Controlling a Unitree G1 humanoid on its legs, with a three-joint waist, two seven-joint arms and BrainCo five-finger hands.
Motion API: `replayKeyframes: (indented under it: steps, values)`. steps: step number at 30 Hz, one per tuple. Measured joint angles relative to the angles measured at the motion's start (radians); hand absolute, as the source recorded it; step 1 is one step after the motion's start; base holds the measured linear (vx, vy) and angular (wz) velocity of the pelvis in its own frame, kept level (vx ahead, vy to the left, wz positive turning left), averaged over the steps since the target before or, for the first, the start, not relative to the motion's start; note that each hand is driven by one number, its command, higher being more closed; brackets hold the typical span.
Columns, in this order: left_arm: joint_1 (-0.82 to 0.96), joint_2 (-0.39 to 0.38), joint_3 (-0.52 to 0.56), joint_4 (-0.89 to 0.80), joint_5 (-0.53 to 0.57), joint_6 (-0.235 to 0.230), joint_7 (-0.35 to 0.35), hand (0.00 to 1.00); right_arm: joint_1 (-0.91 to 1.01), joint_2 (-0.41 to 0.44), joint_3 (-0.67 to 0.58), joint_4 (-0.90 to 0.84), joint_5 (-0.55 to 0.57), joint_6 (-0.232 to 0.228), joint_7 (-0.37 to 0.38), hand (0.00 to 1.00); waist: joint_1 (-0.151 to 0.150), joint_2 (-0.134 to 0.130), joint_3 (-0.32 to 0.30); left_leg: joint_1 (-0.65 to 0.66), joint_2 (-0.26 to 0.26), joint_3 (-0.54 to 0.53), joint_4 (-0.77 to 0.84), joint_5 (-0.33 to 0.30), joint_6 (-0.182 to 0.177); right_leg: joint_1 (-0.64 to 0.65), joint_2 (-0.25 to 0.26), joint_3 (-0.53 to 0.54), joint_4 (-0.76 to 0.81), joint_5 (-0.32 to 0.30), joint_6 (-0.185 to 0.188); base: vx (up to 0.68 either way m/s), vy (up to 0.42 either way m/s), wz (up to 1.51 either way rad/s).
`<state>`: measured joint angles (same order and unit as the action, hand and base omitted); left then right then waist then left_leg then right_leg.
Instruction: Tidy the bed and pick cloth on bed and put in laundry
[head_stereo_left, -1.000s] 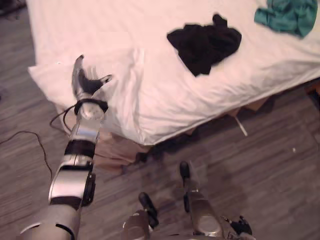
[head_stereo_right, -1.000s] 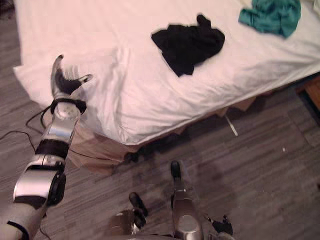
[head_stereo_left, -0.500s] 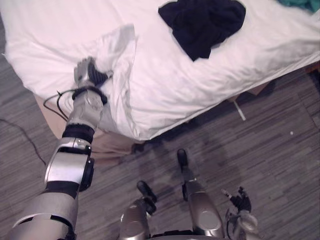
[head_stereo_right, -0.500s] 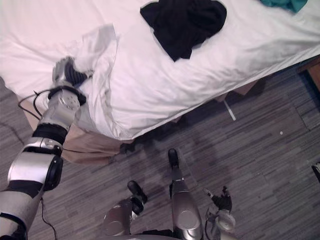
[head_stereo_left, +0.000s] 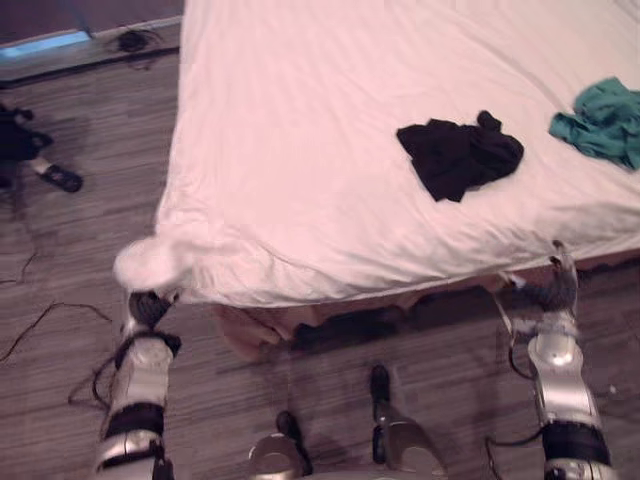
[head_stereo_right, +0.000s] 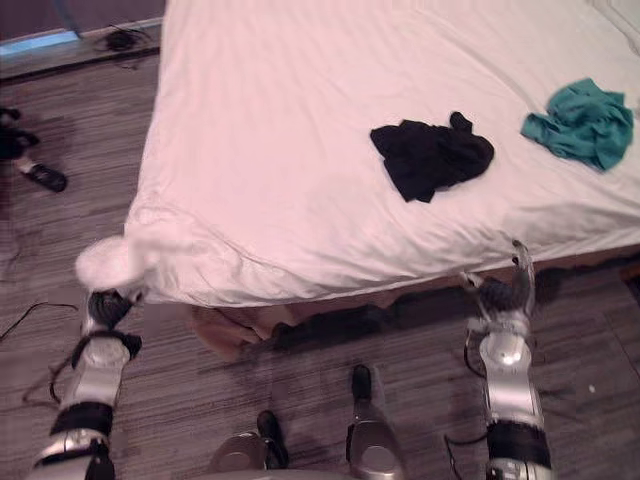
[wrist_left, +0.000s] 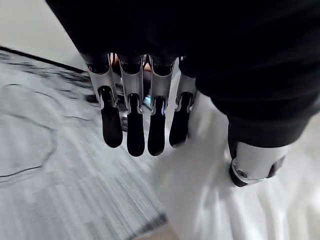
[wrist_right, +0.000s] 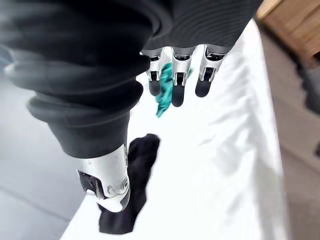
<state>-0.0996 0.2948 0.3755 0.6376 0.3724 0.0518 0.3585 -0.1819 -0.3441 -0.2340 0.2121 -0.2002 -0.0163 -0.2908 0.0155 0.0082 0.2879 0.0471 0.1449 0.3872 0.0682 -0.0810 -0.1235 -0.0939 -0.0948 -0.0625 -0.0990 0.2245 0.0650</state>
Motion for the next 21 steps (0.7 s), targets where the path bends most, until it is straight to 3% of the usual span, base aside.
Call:
replayKeyframes:
  steps: [2, 4, 5, 8, 10, 14, 16, 18, 21]
  values:
    - [0.073, -0.046, 0.029, 0.0, -0.049, 0.012, 0.02, 0.0, -0.06, -0.004, 0.049, 0.005, -0.005, 0.005, -0.002, 1.0, 0.012, 0.0, 0.0, -0.012, -0.008, -0.025, -0.008, 0.008, 0.005, 0.0, -0.011, -0.024, 0.0, -0.001, 0.0, -0.06, 0.028, 0.42]
    - [0.147, -0.101, 0.031, 0.001, -0.101, 0.017, 0.038, 0.0, -0.164, -0.001, 0.109, 0.06, -0.008, 0.01, -0.02, 1.0, 0.053, -0.001, 0.002, -0.025, -0.019, -0.065, -0.037, 0.036, 0.006, -0.001, -0.022, -0.064, 0.0, -0.002, 0.0, -0.05, 0.01, 0.54]
    - [0.154, -0.114, 0.031, 0.003, -0.113, 0.017, 0.041, 0.0, -0.203, -0.001, 0.122, 0.094, -0.007, 0.017, -0.025, 1.0, 0.057, 0.0, 0.004, -0.033, -0.021, -0.077, -0.038, 0.042, 0.009, -0.002, -0.025, -0.075, 0.0, -0.004, -0.003, -0.07, 0.004, 0.63]
    - [0.137, -0.154, 0.03, 0.038, -0.186, 0.005, 0.061, 0.0, -0.512, -0.002, 0.178, 0.346, 0.007, 0.035, -0.043, 1.0, 0.106, 0.01, 0.066, -0.084, -0.027, -0.121, -0.041, 0.078, 0.009, -0.031, -0.039, -0.124, 0.017, -0.005, -0.003, -0.1, -0.01, 0.46]
    - [0.101, -0.163, 0.024, 0.067, -0.22, 0.002, 0.064, 0.0, -0.666, -0.003, 0.209, 0.457, 0.035, 0.037, -0.06, 1.0, 0.118, 0.017, 0.102, -0.136, -0.029, -0.161, -0.042, 0.111, 0.006, -0.076, -0.045, -0.162, 0.036, -0.006, -0.006, -0.08, -0.032, 0.58]
    - [0.037, -0.178, -0.039, 0.119, -0.25, 0.001, 0.073, 0.0, -0.748, 0.017, 0.245, 0.573, 0.096, 0.036, -0.058, 1.0, 0.15, 0.029, 0.129, -0.206, -0.038, -0.213, -0.062, 0.152, 0.007, -0.126, -0.047, -0.214, 0.045, -0.005, -0.007, -0.03, -0.008, 0.48]
    - [-0.008, -0.195, -0.096, 0.141, -0.256, -0.002, 0.082, 0.0, -0.751, 0.077, 0.246, 0.66, 0.153, 0.035, -0.055, 1.0, 0.165, 0.033, 0.145, -0.244, -0.043, -0.229, -0.069, 0.169, 0.012, -0.159, -0.05, -0.228, 0.051, -0.004, -0.007, 0.01, 0.003, 0.27]
    - [-0.033, -0.204, -0.116, 0.159, -0.258, -0.013, 0.083, 0.0, -0.752, 0.125, 0.245, 0.655, 0.163, 0.002, -0.072, 1.0, 0.162, 0.033, 0.159, -0.252, -0.045, -0.234, -0.07, 0.172, 0.013, -0.17, -0.055, -0.233, 0.064, 0.002, -0.016, 0.04, 0.033, 0.12]
    - [-0.067, -0.222, -0.166, 0.169, -0.273, -0.021, 0.085, 0.0, -0.728, 0.147, 0.302, 0.625, 0.277, -0.031, -0.059, 1.0, 0.156, 0.033, 0.161, -0.242, -0.044, -0.227, -0.081, 0.172, 0.014, -0.17, -0.061, -0.228, 0.064, 0.0, -0.018, 0.05, 0.027, -0.06]
